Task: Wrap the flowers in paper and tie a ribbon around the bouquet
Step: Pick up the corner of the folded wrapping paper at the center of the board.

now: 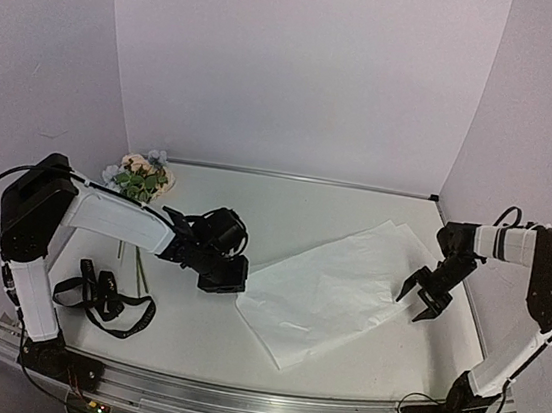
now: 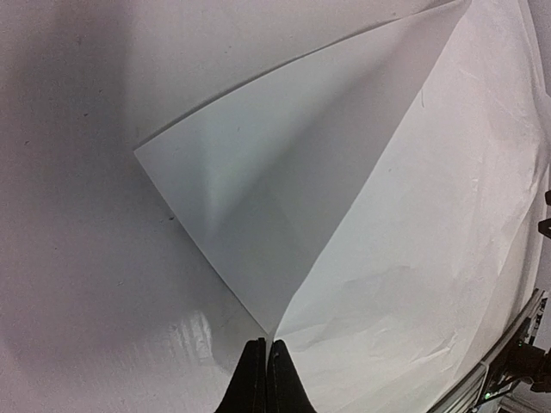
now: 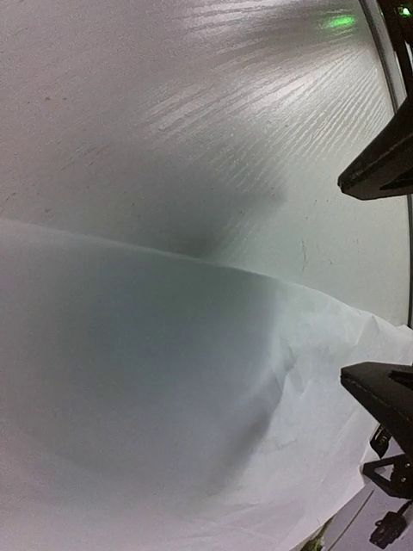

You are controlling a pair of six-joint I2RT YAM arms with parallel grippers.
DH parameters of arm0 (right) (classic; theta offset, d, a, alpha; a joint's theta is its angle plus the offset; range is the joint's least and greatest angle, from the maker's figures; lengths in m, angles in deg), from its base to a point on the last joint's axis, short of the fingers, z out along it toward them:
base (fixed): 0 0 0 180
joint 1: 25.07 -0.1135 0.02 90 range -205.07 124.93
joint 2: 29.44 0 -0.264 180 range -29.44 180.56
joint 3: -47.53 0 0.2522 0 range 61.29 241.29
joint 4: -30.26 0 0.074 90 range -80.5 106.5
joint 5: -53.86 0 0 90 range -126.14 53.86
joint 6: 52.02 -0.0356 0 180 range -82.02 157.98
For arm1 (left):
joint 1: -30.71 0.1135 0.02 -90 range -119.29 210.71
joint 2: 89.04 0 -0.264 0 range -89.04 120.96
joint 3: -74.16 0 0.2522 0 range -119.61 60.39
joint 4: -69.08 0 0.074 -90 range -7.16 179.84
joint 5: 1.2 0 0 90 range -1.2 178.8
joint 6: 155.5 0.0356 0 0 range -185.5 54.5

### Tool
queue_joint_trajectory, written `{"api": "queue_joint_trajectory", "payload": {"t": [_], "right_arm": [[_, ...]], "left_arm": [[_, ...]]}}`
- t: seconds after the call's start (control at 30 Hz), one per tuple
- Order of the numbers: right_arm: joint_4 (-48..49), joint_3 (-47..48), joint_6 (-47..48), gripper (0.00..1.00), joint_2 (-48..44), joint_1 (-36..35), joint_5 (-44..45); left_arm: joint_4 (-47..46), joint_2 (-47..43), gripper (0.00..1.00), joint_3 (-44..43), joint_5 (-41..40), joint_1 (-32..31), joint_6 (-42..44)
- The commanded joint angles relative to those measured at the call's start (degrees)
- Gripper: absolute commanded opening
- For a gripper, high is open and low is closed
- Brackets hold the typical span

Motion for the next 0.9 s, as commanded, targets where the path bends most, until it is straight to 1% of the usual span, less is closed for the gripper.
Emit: {"api": "queue_joint_trajectory", "payload": {"t": [0.0, 0.2, 0.27, 0.33, 0.43, 0.53, 0.6, 0.67, 0.77, 0.87], "right_arm": [[1.9, 2.2, -0.4, 0.60, 2.9, 0.4, 2.4], [4.8, 6.5, -1.7, 0.38, 8.2, 0.1, 1.5], [5.3, 9.1, -2.0, 0.28, 10.8, -0.7, 1.0], [5.6, 11.4, -2.0, 0.22, 12.7, -2.1, 1.1], [6.2, 15.9, -2.3, 0.20, 16.6, -5.3, 1.6], [6.2, 23.2, -3.6, 0.19, 21.2, -9.4, 1.6], [6.1, 28.4, -5.1, 0.19, 24.6, -12.0, 1.5], [5.8, 33.4, -6.8, 0.20, 28.2, -14.1, 1.3], [5.4, 40.0, -9.7, 0.21, 32.1, -17.1, 1.0], [5.4, 42.9, -12.0, 0.24, 33.5, -19.0, 0.7]], "left_arm": [[-0.6, -5.9, 0.00, 2.6, -2.7, 0.2, -1.2], [0.3, -11.9, 0.00, 6.6, -4.1, 0.2, -2.1], [0.8, -14.8, 0.00, 8.4, -4.4, 0.2, -2.7], [1.3, -18.4, 0.00, 9.8, -6.5, 0.2, -2.9], [0.8, -24.4, 0.00, 12.1, -7.3, 0.1, -2.3], [-1.9, -31.3, 0.00, 13.8, -7.7, -0.4, 0.8], [-4.7, -35.2, 0.00, 14.2, -7.3, -0.9, 4.5], [-7.6, -37.0, 0.00, 13.5, -5.1, -1.3, 9.1], [-10.3, -35.6, 0.00, 9.8, 1.1, -2.0, 15.8], [-11.2, -29.9, 0.00, 3.8, 7.5, -3.0, 21.9]]}}
